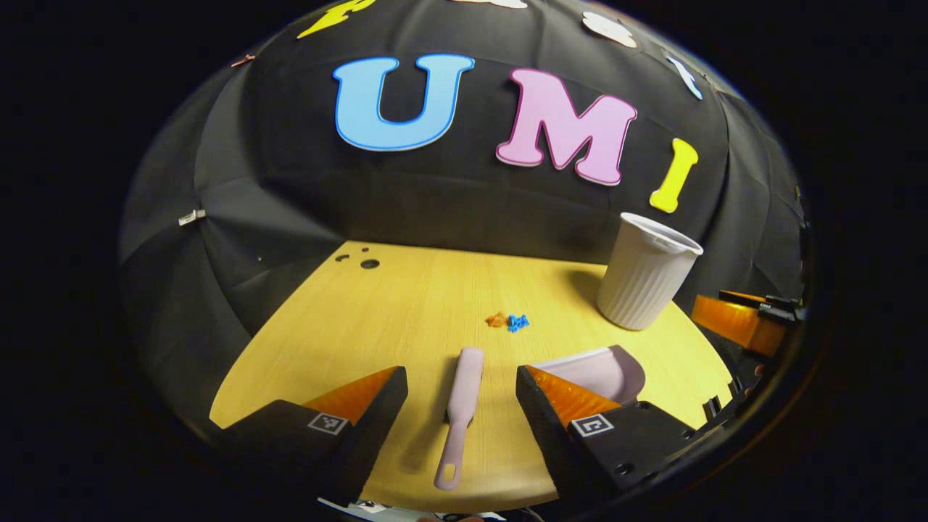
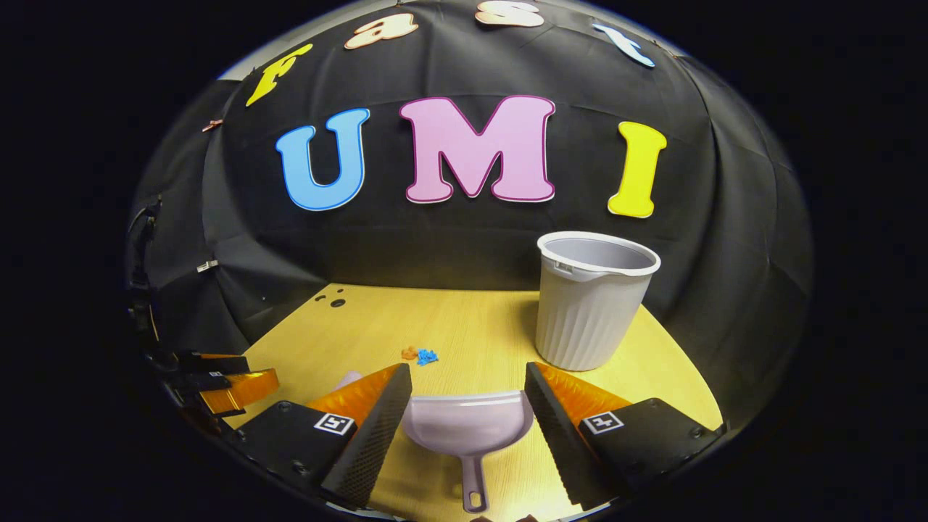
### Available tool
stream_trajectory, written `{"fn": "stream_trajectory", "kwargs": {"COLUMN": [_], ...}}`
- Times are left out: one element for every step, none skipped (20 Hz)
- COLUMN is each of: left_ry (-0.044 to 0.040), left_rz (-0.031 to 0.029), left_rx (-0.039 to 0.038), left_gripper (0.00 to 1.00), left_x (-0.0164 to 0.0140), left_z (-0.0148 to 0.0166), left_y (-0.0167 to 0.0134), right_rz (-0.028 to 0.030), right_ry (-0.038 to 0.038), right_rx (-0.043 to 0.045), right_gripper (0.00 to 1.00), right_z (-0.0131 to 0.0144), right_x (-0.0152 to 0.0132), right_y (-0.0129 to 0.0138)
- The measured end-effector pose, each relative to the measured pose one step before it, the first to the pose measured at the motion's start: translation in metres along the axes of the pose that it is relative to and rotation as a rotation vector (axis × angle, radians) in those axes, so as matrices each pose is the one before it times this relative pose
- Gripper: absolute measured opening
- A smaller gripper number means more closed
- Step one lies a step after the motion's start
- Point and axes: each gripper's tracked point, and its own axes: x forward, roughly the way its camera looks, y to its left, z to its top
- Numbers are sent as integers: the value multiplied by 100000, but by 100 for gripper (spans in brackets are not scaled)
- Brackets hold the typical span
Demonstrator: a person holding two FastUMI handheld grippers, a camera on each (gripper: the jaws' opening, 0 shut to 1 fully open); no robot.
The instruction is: Pick up the small broom and dustpan from the desktop, sweep the trash into the dustpan with the broom, and then empty the trash into the garbage bin.
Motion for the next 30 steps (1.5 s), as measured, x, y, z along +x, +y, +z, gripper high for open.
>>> {"fn": "stream_trajectory", "kwargs": {"left_ry": [2339,2435,3195,3937,4530,4156,3894,3556,2952,4061,3431,3303,3125,2791,2208,2522,2478,2695,2302,1526,1002,385,-294,388,597,-162,-170,-669,-856,-733], "left_rz": [176,115,-350,-642,-579,-504,-562,-907,-921,-463,-362,-156,376,551,117,103,456,549,536,454,312,1441,469,847,1105,1241,-463,-100,-316,268], "left_rx": [476,670,767,723,799,744,481,167,-756,-1475,-1607,-1025,-619,-274,-365,-315,206,1440,2122,1099,952,1468,2517,2236,1939,2511,2450,1455,495,622], "left_gripper": [96,96,96,95,95,95,95,95,95,95,95,95,96,96,95,95,95,95,95,89,94,94,91,90,88,87,84,82,77,67], "left_x": [461,476,599,566,464,744,693,606,679,511,715,699,712,508,629,543,558,582,717,412,324,196,300,96,303,-117,256,-44,59,50], "left_z": [-526,-556,-648,-973,-964,-1033,-787,-649,-554,-724,-596,-459,-492,-314,-214,-226,-143,-287,-179,-74,38,190,271,193,131,61,45,6,196,-56], "left_y": [259,202,105,138,125,152,34,-45,77,174,245,237,426,331,27,103,23,-90,-51,-88,-212,-25,-63,-143,-50,-128,-390,-566,-406,-212], "right_rz": [436,550,1003,900,460,311,498,402,169,-49,487,752,511,140,107,72,-83,-223,-1,-46,-314,-607,-529,-623,-540,45,21,41,-186,-277], "right_ry": [715,1195,1112,1171,1307,1268,1282,1303,1215,1436,1334,1527,1245,1051,883,762,1011,2220,1811,1848,1739,1748,1418,1360,1638,1606,1400,1397,1023,1069], "right_rx": [-37,192,575,280,-56,1,359,484,346,190,622,882,587,154,-278,-550,-532,335,1149,1158,901,503,249,-13,7,389,722,505,300,103], "right_gripper": [98,98,98,98,98,98,98,98,98,98,98,98,99,99,99,99,99,99,99,99,99,99,99,99,99,99,100,100,100,99], "right_z": [-322,-346,-293,-342,-463,-463,-416,-438,-486,-497,-482,-456,-421,-473,-402,-373,-523,-854,-613,-519,-574,-476,-404,-326,-482,-326,-391,-262,-287,-263], "right_x": [-25,102,127,136,129,176,152,194,135,221,108,129,102,175,169,179,248,433,229,227,346,195,230,239,147,134,183,167,89,72], "right_y": [28,2,142,151,-20,-20,11,-30,-25,-139,-49,123,-40,-151,-13,-86,-131,-245,-95,-146,-266,-237,-185,-330,-223,-9,-1,-30,-3,-76]}}
